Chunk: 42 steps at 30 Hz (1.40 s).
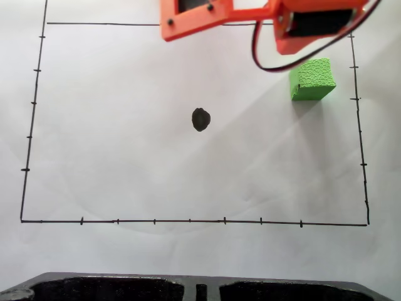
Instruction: Grasp the colored block, Place it on the black dot, and then return the arm to the default position.
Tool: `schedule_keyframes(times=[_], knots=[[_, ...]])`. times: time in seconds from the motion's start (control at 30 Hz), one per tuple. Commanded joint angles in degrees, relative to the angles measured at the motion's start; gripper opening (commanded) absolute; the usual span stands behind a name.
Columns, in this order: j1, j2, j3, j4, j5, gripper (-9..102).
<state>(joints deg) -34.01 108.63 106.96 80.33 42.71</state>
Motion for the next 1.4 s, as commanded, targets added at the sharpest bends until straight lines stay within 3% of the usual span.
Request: schedule_keyframes(times=[0.0,0.6,1.03,1.37], knots=[[-1.05,-1.05,-3.87,0.44,2.02,0],[-5.36,-9.76,-6.86,-1.23,9.05,0],[-5.80,-12.39,-8.79,7.29,9.84,25],[-7.03,-14.24,-8.61,8.44,10.99,24]])
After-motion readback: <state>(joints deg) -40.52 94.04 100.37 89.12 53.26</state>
